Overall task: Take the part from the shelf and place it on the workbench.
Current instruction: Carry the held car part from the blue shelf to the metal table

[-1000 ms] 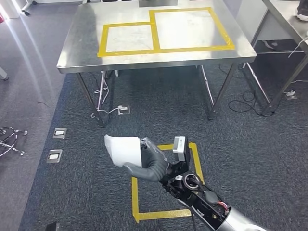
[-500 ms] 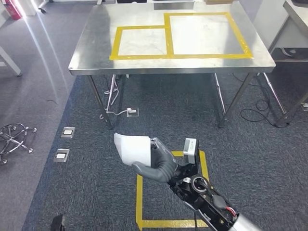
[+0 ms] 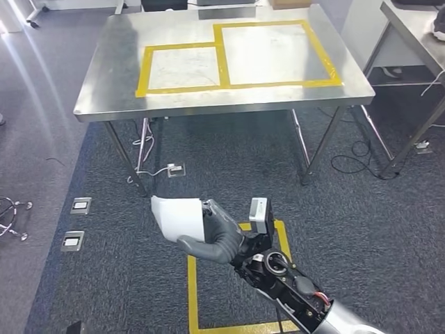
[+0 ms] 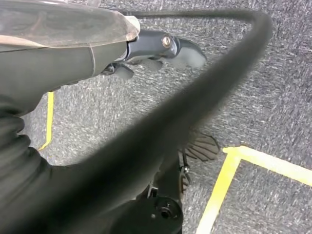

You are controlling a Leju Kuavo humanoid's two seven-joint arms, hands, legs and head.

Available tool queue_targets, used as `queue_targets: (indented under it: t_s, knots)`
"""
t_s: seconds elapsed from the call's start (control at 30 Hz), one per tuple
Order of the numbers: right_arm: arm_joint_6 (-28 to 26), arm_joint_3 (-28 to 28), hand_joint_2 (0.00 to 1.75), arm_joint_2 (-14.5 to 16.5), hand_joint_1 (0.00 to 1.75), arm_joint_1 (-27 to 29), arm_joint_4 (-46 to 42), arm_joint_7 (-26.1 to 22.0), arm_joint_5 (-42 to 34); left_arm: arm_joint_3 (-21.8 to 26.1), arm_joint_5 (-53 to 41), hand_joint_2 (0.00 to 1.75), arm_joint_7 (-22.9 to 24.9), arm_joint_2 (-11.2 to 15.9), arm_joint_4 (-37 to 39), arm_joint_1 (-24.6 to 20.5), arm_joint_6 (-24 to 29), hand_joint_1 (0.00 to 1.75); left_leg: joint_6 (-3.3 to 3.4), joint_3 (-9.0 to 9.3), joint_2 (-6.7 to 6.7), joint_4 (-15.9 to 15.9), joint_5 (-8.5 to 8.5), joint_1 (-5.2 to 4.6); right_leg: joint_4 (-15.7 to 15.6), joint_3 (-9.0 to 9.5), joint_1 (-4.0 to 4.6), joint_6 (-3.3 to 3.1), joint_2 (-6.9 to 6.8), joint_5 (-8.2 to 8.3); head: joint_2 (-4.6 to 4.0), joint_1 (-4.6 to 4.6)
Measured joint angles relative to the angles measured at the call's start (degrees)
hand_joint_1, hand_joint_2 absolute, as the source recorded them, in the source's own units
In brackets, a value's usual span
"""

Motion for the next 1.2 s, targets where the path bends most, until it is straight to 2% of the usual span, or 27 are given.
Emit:
queue_targets:
  t_s: [0.07,0.13,0.2,0.23,0.27,0.3,0.33,0.37,0.4,0.43,0.5,0.57,0.6,0.63,0.67,0.7,0.73,0.77,0.8,0.87,0.9,0.93,0.97,1.03,1.1,1.13,1.2]
  knots:
    - [-0.2,0.0,1.75,0.0,1.75,0.0,0.0,0.0,0.0,0.0,-0.1,1.75,0.0,-0.1,0.0,0.0,0.0,0.0,0.74,0.5,-0.04,-0.3,-0.47,0.15,0.3,0.4,-0.06,0.67,-0.02,-0.71,0.0,0.34]
    - [-0.2,-0.1,1.75,0.0,1.75,-0.1,0.0,0.0,0.0,0.0,-0.1,1.75,0.0,-0.1,0.0,0.0,0.0,0.0,1.4,1.12,0.04,-0.6,-0.79,0.36,4.1,-1.06,-0.13,1.25,-0.13,-2.75,0.0,0.91]
    - [-0.2,-0.2,1.75,-0.1,1.75,0.0,0.0,0.0,0.0,0.0,-0.1,1.75,0.0,-0.1,0.0,0.0,0.0,0.0,1.89,1.69,0.13,-0.6,-1.33,0.25,12.1,-5.28,-0.27,1.62,-0.22,-5.71,0.0,1.63]
    - [-0.3,-0.2,1.75,-0.1,1.75,0.1,0.0,0.0,0.0,0.0,-0.1,1.75,0.0,-0.1,0.0,0.0,0.0,0.0,2.01,2.03,0.12,-0.6,-1.64,0.19,15.4,-7.41,-0.33,1.7,-0.23,-6.4,0.0,1.89]
    - [-0.3,-0.2,1.75,-0.1,1.75,0.2,0.0,0.0,0.1,0.0,-0.1,1.75,0.0,-0.1,0.0,0.0,0.0,0.0,2.04,2.45,0.07,-0.6,-2.0,0.15,17.1,-8.82,-0.37,1.72,-0.23,-6.01,0.0,2.08]
    - [-0.3,-0.3,1.75,-0.2,1.75,0.3,0.0,0.0,0.2,0.0,-0.1,1.75,0.0,-0.2,0.0,0.1,0.0,0.0,2.0,3.0,0.0,-0.6,-2.39,0.13,16.4,-9.15,-0.39,1.64,-0.24,-4.42,0.0,2.27]
    - [-0.3,-0.3,1.75,-0.2,1.75,0.4,0.0,0.1,0.3,0.0,-0.1,1.75,0.0,-0.2,0.0,0.1,0.0,0.0,1.92,3.62,-0.07,-0.6,-2.82,0.13,13.8,-8.54,-0.4,1.48,-0.24,-1.95,0.0,2.5]
    - [-0.3,-0.4,1.75,-0.2,1.75,0.4,0.0,0.1,0.3,0.0,-0.1,1.75,0.0,-0.2,0.0,0.1,0.0,0.0,1.78,4.18,-0.14,-0.6,-3.26,0.14,10.0,-7.48,-0.38,1.21,-0.24,0.79,0.0,2.8]
    - [-0.3,-0.4,1.75,-0.2,1.75,0.3,0.0,0.1,0.4,0.0,-0.1,1.75,0.0,-0.2,0.0,0.1,0.0,0.0,1.53,4.64,-0.21,-0.6,-3.68,0.03,6.4,-6.28,-0.27,0.89,-0.23,2.81,0.0,3.06]
    - [-0.3,-0.4,1.75,-0.3,1.75,0.3,0.0,0.1,0.4,0.0,-0.1,1.75,0.0,-0.2,0.0,0.0,0.0,0.0,1.29,4.88,-0.26,-0.5,-3.99,-0.05,3.8,-5.23,-0.16,0.56,-0.23,3.85,0.0,3.32]
    - [-0.2,-0.4,1.75,-0.3,1.75,0.3,0.0,0.1,0.5,0.0,-0.1,1.75,0.0,-0.3,0.0,0.0,0.0,0.0,0.72,5.02,-0.26,-0.6,-4.28,-0.19,1.9,-4.23,0.07,0.01,-0.11,3.76,0.0,3.33]
    - [0.0,-0.4,1.75,-0.3,1.75,0.3,-0.1,0.1,0.5,0.0,-0.1,1.75,0.0,-0.2,0.0,0.0,0.0,0.0,0.07,5.15,-0.15,-0.5,-4.67,-0.05,1.2,-3.67,-0.12,-0.49,0.03,3.59,0.0,3.09]
    - [0.1,-0.4,1.75,-0.3,1.75,0.3,-0.2,0.1,0.5,0.0,-0.1,1.75,0.0,-0.2,0.0,-0.1,0.0,0.0,-0.26,4.69,-0.11,0.7,-5.37,0.01,0.8,-3.33,-0.24,-0.77,0.02,3.56,0.0,2.87]
    - [0.2,-0.4,1.75,-0.3,1.75,0.2,-0.2,0.1,0.5,0.0,-0.1,1.75,0.0,-0.2,0.0,-0.1,0.0,0.0,-0.52,3.48,-0.09,3.3,-6.5,0.09,0.5,-2.96,-0.37,-1.03,-0.06,3.51,0.0,2.52]
    - [0.3,-0.4,1.75,-0.3,1.75,0.1,-0.2,0.0,0.5,0.0,-0.1,1.75,0.0,-0.2,0.0,-0.2,0.0,0.0,-0.7,1.45,-0.07,7.0,-7.87,0.15,0.3,-2.73,-0.38,-1.25,-0.16,3.37,0.0,2.11]
    - [0.3,-0.4,1.75,-0.3,1.75,0.1,-0.3,0.1,0.5,0.0,-0.1,1.75,0.0,-0.2,0.0,-0.1,0.0,0.0,-0.84,-1.12,-0.06,11.1,-9.19,0.18,0.3,-2.56,-0.37,-1.45,-0.25,3.18,0.0,1.74]
    - [0.4,-0.4,1.75,-0.3,1.75,0.1,-0.2,0.1,0.5,0.0,-0.1,1.75,0.0,-0.2,0.0,-0.1,0.0,0.0,-0.95,-3.47,-0.06,14.5,-9.81,0.22,0.3,-2.33,-0.37,-1.57,-0.28,2.95,0.0,1.47]
    - [0.4,-0.4,1.75,-0.3,1.75,0.2,-0.2,0.1,0.5,0.0,-0.1,1.75,0.0,-0.3,0.0,0.0,0.0,0.0,-1.04,-5.02,-0.05,16.1,-9.32,0.26,0.3,-2.01,-0.37,-1.62,-0.27,2.66,0.0,1.26]
    - [0.4,-0.4,1.75,-0.3,1.75,0.2,-0.2,0.1,0.5,0.0,-0.1,1.75,0.0,-0.2,0.0,0.1,0.0,0.0,-1.08,-5.48,-0.05,15.4,-7.72,0.31,0.3,-1.6,-0.38,-1.61,-0.23,2.35,0.0,1.02]
    - [0.4,-0.4,1.75,-0.3,1.75,0.2,-0.2,0.0,0.5,0.0,-0.1,1.75,0.0,-0.1,0.0,0.1,0.0,0.0,-0.99,-3.55,0.01,8.5,-2.52,0.39,0.3,-0.7,-0.41,-1.35,-0.16,1.61,0.0,0.42]
    - [0.4,-0.4,1.75,-0.3,1.75,0.2,-0.2,0.0,0.5,0.0,-0.1,1.75,0.0,-0.1,0.0,0.1,0.0,0.0,-0.81,-2.14,0.04,4.5,-0.72,0.33,0.4,-0.4,-0.28,-1.09,-0.1,1.13,0.0,0.09]
    - [0.4,-0.4,1.75,-0.3,1.75,0.1,-0.2,0.0,0.5,0.0,-0.1,1.75,0.0,0.0,0.0,0.0,0.0,0.0,-0.53,-1.04,0.07,1.7,0.27,0.25,0.4,-0.2,-0.16,-0.79,-0.06,0.72,0.0,-0.1]
    - [0.4,-0.4,1.75,-0.3,1.75,0.1,-0.3,0.0,0.5,0.0,-0.1,1.75,0.0,0.0,0.0,0.0,0.0,0.0,-0.21,-0.41,0.08,0.3,0.37,0.13,0.3,-0.17,-0.04,-0.47,-0.01,0.35,0.0,-0.13]
    - [0.3,-0.4,1.75,-0.3,1.75,0.1,-0.3,-0.1,0.4,0.0,-0.3,1.75,0.0,-0.1,0.0,0.0,0.0,0.0,0.56,0.04,0.03,-0.1,-0.19,0.08,0.1,0.09,0.04,0.16,0.01,-0.17,0.0,0.18]
    - [0.0,-0.4,1.75,-0.3,1.75,0.1,-0.3,-0.2,0.5,0.0,-0.4,1.75,0.0,-0.1,0.0,0.0,0.0,0.0,1.3,0.59,0.04,-0.4,-0.49,0.3,1.7,-0.21,-0.04,0.79,-0.09,-1.32,0.0,0.58]
    - [-0.1,-0.5,1.75,-0.3,1.75,0.1,-0.4,-0.2,0.5,0.0,-0.5,1.75,0.0,-0.1,0.0,0.0,-0.1,0.0,1.66,0.95,0.08,-0.5,-0.65,0.44,4.3,-1.27,-0.1,1.05,-0.13,-2.57,0.0,0.88]
    - [-0.5,-0.5,1.75,-0.3,1.75,0.3,-0.4,-0.2,0.6,0.0,-0.8,1.75,-0.1,-0.1,0.0,0.0,-0.2,0.0,2.13,1.62,0.15,-0.6,-1.25,0.35,12.5,-5.6,-0.25,1.34,-0.21,-5.81,0.0,1.61]
